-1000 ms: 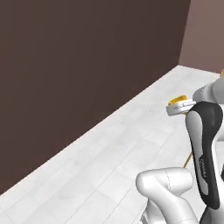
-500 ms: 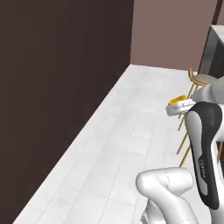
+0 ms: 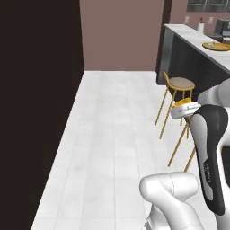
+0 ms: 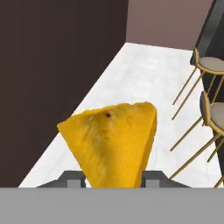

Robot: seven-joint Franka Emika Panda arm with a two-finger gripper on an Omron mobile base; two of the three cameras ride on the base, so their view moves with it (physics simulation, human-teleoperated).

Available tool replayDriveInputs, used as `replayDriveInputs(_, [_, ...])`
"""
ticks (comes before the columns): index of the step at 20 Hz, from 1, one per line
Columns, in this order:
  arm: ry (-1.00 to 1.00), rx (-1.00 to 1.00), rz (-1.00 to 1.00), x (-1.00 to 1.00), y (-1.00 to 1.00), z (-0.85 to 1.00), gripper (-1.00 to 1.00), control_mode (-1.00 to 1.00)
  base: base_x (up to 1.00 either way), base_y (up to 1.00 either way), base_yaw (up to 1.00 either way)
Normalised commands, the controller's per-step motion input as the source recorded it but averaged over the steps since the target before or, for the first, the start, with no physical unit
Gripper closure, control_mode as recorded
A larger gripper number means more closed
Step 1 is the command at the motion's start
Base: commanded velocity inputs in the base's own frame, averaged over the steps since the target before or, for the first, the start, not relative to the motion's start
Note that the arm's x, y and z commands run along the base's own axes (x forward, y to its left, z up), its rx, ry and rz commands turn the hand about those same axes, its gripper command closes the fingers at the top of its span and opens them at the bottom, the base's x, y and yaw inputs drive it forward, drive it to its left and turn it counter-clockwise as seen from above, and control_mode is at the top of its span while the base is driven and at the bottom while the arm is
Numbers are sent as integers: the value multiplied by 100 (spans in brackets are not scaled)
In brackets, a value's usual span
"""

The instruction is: Take the cheese, fish, and avocado from the fridge and place them on the plate on the dining counter to create an appetizer plate.

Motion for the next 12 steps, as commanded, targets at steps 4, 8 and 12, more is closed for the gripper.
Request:
replayDriveInputs(4, [0,0,0,0,0,0,100,100,100,45,-53])
replayDriveInputs(8, [0,0,0,0,0,0,100,100,100,46,-52])
replayDriveInputs(12, [0,0,0,0,0,0,100,100,100,47,-51])
